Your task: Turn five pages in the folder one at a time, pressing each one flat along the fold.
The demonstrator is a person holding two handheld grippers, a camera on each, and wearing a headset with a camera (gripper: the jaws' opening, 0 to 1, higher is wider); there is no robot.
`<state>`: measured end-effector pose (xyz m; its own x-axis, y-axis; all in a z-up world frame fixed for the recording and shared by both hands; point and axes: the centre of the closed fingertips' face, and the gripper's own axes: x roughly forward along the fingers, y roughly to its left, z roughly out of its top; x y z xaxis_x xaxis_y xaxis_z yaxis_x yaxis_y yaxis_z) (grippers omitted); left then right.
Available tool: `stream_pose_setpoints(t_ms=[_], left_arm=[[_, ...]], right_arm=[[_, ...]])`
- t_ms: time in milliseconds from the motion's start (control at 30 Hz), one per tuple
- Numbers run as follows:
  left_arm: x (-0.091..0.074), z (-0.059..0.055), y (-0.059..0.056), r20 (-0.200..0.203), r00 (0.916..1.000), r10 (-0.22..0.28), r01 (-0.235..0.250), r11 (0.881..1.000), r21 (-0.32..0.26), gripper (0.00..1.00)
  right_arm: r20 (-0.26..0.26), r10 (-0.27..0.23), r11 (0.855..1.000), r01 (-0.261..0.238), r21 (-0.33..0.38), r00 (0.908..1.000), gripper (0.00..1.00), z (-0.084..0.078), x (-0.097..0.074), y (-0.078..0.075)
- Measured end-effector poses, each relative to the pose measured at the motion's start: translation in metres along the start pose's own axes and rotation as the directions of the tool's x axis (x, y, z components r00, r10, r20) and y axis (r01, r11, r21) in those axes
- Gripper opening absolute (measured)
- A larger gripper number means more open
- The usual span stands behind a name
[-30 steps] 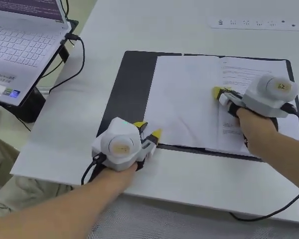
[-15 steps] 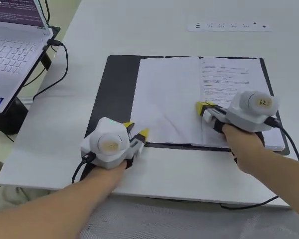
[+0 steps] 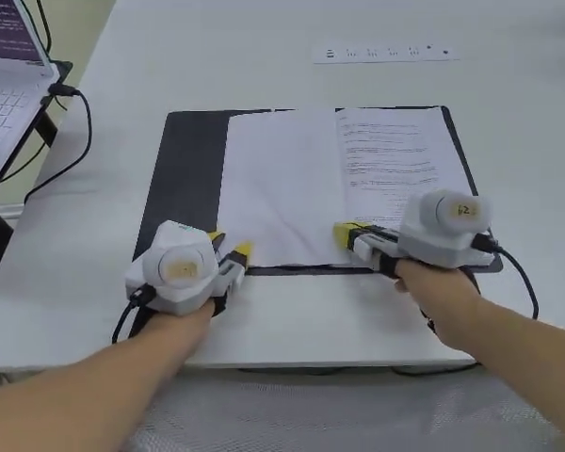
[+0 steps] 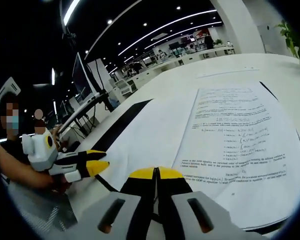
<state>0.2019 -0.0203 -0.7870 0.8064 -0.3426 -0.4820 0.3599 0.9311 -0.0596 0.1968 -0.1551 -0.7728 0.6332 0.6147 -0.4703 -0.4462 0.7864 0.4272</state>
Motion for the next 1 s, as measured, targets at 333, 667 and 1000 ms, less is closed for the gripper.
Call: stream_pose_setpoints(t_ms=[333, 667, 1000], left_arm=[[-0.001, -0.001, -0.001, -0.009, 1.0, 0.003, -0.003, 1.0, 0.001, 0.22], [-0.001, -0.001, -0.001, -0.021, 0.9998, 0.005, -0.005, 1.0, -0.004, 0.22], [-0.001, 0.006, -0.008, -0.087, 0.9952, -0.045, 0.03, 0.987, -0.16, 0.3]], right_arm=[[-0.088, 0.054, 0.996, -0.048, 0.069, 0.9947, 0.0, -0.025, -0.015, 0.007], [-0.155, 0.126, 0.98, -0.099, 0.171, 0.9799, 0.0, -0.029, -0.037, 0.03], [-0.083, 0.149, 0.954, -0.121, 0.275, 0.9854, 0.0, -0.011, -0.077, 0.054]])
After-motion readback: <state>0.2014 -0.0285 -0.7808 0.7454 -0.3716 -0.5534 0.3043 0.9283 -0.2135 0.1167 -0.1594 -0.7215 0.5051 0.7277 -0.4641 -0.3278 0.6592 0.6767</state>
